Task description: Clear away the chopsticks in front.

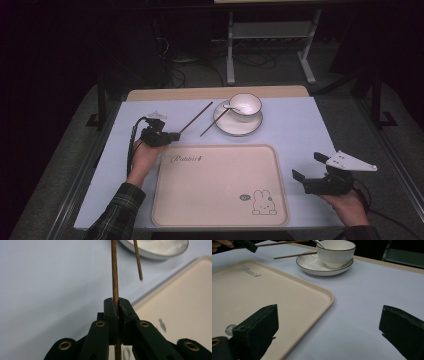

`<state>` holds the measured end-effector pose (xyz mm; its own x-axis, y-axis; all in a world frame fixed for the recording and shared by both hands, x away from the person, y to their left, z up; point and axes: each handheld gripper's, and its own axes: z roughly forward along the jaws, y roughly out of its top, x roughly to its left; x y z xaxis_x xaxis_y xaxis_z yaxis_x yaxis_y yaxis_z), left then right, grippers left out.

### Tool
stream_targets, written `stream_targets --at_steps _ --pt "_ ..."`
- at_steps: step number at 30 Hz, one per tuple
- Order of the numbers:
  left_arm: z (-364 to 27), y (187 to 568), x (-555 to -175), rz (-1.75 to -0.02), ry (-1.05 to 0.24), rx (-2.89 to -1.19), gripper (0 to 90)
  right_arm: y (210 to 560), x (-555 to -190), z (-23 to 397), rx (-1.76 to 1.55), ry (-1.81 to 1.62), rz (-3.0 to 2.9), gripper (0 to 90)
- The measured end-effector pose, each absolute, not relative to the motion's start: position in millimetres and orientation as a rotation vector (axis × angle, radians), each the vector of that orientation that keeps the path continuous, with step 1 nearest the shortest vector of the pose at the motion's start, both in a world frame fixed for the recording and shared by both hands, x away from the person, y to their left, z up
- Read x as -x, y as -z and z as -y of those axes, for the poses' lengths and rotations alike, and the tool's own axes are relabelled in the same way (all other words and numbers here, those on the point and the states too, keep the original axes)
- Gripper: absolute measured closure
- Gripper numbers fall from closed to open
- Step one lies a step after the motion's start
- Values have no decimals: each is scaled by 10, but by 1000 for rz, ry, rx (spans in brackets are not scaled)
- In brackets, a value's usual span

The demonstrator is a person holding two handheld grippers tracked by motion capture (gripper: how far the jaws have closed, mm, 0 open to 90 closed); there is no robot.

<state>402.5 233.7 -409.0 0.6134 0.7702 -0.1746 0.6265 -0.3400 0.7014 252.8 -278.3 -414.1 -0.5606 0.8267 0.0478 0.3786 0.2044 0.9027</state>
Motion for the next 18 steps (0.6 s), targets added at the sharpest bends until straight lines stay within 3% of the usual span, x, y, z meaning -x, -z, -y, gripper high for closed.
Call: stream_targets --at_steps 18 --pt "-2575 4091 -3286 -1028 -197 -2105 850 4135 -2521 2760 -1115 -1318 -2035 18"
